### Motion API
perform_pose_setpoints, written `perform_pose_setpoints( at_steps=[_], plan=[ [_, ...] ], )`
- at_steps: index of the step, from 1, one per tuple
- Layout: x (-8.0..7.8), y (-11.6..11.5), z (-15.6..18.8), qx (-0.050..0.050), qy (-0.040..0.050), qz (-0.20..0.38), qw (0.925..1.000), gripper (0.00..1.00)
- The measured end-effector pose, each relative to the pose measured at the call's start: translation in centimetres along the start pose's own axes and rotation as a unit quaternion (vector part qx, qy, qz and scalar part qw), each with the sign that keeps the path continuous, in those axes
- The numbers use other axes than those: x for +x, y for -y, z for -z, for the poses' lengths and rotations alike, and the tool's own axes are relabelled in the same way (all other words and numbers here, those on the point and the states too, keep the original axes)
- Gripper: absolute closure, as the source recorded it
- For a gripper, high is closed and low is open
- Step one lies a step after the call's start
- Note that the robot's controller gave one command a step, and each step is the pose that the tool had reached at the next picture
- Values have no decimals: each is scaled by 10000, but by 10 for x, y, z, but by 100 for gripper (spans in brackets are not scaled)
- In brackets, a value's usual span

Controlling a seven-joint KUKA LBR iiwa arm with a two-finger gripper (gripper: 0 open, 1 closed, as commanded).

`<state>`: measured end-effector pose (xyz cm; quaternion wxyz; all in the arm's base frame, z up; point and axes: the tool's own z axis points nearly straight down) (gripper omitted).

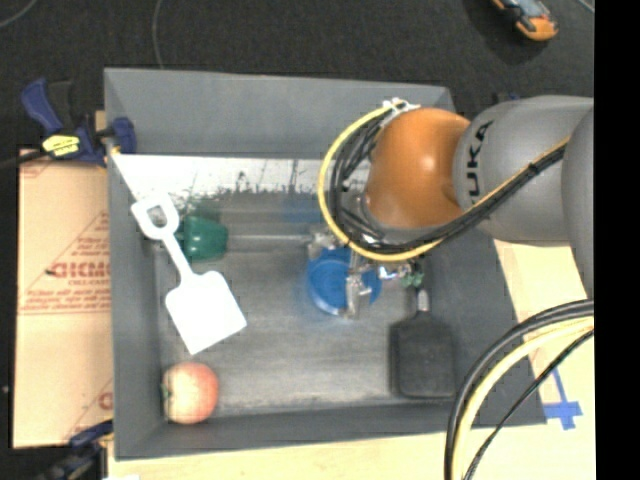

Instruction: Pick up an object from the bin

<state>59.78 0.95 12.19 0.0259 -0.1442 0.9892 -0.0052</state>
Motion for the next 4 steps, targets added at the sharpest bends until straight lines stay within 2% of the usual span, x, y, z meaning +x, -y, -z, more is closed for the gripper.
perform_pose_setpoints(
  at_steps=[1,2,3,4],
  plan=[
    [-10,70,-4,40,-15,-816,9967,0],
    [-5,18,3,3,25,47,10000,0],
    [1,26,5,1,14,-125,9999,0],
    [48,-22,-9,1,32,684,9977,100]
  ],
)
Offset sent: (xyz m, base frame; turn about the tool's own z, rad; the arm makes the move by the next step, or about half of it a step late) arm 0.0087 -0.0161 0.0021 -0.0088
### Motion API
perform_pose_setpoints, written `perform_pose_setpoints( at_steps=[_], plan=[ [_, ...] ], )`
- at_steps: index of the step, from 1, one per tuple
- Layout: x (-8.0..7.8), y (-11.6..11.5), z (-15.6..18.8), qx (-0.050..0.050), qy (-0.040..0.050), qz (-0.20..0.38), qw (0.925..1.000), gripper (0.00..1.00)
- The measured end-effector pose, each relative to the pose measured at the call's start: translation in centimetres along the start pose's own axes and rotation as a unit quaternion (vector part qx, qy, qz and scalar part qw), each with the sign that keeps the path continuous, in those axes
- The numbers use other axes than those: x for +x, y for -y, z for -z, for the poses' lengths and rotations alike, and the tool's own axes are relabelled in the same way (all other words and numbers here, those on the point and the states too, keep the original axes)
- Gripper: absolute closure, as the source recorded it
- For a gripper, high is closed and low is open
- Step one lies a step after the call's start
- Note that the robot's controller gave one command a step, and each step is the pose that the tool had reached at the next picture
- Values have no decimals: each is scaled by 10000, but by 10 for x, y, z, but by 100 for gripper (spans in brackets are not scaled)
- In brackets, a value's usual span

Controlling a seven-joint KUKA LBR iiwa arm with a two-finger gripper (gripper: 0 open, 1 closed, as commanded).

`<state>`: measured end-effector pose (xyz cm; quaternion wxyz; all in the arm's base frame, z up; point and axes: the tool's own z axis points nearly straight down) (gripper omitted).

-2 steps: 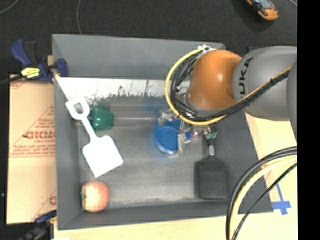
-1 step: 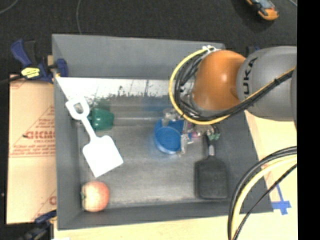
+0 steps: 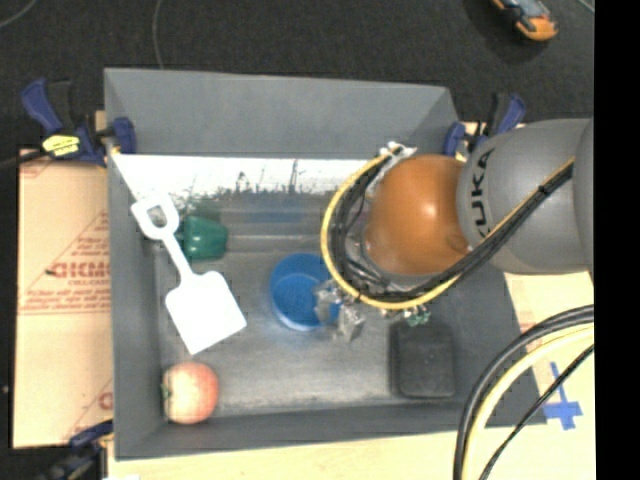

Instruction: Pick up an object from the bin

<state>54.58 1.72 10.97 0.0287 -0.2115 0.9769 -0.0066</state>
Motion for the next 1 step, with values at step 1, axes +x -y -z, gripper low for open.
perform_pose_setpoints(
  at_steps=[1],
  plan=[
    [0,0,0,1,0,2,10000,100]
  ],
)
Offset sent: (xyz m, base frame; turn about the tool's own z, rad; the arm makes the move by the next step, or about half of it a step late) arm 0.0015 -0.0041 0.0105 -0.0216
